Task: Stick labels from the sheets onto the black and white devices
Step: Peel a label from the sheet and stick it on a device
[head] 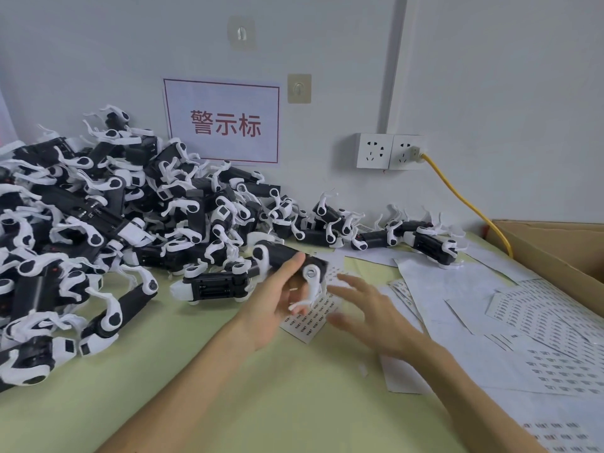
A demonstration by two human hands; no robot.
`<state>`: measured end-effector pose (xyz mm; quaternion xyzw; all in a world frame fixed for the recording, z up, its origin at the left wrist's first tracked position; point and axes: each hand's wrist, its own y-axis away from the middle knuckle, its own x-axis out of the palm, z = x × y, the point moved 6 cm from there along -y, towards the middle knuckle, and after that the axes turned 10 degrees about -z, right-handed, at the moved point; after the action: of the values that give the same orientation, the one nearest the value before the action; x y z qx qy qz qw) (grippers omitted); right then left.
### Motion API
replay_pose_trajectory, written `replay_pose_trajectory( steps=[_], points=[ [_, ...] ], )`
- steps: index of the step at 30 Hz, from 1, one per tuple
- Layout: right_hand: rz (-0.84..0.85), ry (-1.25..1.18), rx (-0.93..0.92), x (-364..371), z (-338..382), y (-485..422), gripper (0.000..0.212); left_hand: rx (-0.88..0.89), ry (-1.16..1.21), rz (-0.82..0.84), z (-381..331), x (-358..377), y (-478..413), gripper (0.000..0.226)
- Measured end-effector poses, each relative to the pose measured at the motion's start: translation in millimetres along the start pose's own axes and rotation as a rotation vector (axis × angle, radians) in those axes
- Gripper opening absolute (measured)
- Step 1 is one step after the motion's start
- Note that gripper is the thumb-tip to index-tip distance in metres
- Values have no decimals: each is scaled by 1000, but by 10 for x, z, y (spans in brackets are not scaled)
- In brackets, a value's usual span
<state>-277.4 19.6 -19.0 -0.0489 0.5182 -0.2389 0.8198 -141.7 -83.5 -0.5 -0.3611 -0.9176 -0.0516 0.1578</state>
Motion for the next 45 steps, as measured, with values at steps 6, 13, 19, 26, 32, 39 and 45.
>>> replay_pose_trajectory(
  steps=[6, 13, 19, 26, 32, 39, 45],
  points=[
    [133, 63, 25, 194, -52, 33, 40, -6, 31, -200, -86, -197, -64, 48],
    [-75, 64, 93, 70, -183, -71, 55, -151, -13, -193, -24, -253, -65, 41],
    [53, 210, 165, 188, -414, -56, 93, -237, 70, -142, 7, -255, -62, 36],
    [-69, 90, 153, 126, -321, -120, 82, -295, 163, -58, 67, -231, -61, 39],
    [-108, 48, 128, 60, -251, -88, 79, -323, 284, -70, 78, -180, -47, 42],
    [-332, -227, -118, -145, 7, -24, 28, -314, 383, -7, 130, -91, -20, 35],
    [-356, -251, -66, -157, 15, -11, 16, -313, 348, 60, 176, -8, -1, 42]
  ],
)
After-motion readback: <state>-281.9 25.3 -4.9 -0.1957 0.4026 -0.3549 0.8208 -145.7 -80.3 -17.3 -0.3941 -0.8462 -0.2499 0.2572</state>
